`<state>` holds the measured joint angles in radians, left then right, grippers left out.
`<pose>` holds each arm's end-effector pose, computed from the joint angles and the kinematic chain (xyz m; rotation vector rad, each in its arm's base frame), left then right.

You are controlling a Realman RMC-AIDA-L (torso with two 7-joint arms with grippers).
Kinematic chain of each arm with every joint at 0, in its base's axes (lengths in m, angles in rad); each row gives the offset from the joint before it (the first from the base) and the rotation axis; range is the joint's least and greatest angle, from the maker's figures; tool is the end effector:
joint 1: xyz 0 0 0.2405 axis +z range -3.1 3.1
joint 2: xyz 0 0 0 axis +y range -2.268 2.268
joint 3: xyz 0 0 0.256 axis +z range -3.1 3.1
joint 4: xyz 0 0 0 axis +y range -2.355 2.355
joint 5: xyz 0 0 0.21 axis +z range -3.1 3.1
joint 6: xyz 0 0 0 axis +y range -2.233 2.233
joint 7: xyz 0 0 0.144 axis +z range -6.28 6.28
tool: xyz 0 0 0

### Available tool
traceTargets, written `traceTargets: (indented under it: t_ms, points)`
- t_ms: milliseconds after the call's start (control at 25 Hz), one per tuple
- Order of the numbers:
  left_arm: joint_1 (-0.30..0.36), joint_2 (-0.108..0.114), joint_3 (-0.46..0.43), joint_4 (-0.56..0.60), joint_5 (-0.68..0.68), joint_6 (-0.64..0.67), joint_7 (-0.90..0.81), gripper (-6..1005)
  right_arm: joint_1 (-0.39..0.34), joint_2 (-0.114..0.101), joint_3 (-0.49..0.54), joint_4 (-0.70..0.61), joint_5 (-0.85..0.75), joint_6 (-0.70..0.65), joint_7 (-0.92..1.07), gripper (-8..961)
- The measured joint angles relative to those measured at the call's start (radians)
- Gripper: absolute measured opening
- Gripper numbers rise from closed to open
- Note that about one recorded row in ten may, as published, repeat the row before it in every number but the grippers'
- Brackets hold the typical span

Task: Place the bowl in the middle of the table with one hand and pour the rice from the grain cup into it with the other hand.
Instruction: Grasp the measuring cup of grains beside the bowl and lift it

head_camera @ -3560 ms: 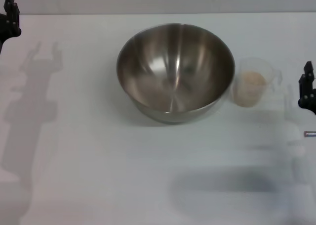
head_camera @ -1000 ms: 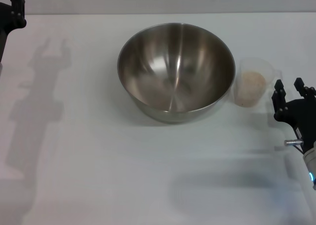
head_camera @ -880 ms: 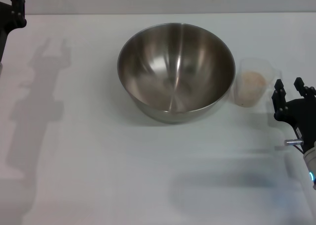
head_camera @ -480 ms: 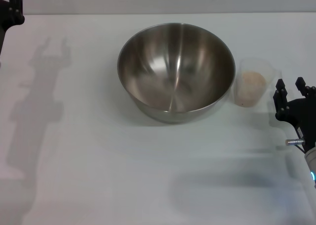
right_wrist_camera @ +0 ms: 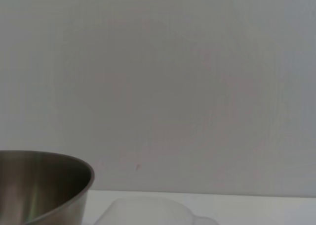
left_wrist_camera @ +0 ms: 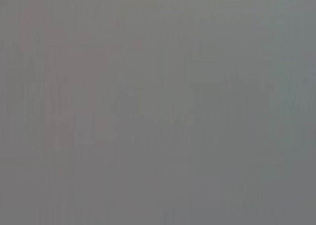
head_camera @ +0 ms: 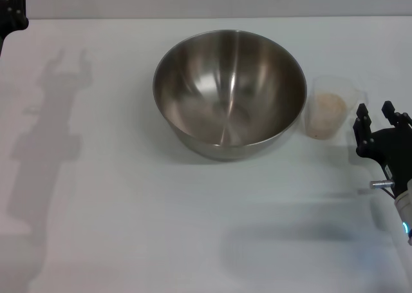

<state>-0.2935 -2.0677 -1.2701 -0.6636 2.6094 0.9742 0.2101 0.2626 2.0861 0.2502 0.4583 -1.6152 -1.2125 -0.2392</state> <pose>-0.2692 0.3595 0.0224 -1.4654 -0.2832 -0.6794 0.3278 0.2542 -0.0721 -1.5815 0.6425 0.5448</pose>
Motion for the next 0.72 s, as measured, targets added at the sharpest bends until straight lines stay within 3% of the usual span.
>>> traceTargets:
  t_ms: [720]
  points:
    - [-0.005,0.001,0.000,-0.014,0.030,0.022,0.000,409,0.020,0.000,0.009,-0.010,0.006,0.011,0.000,422]
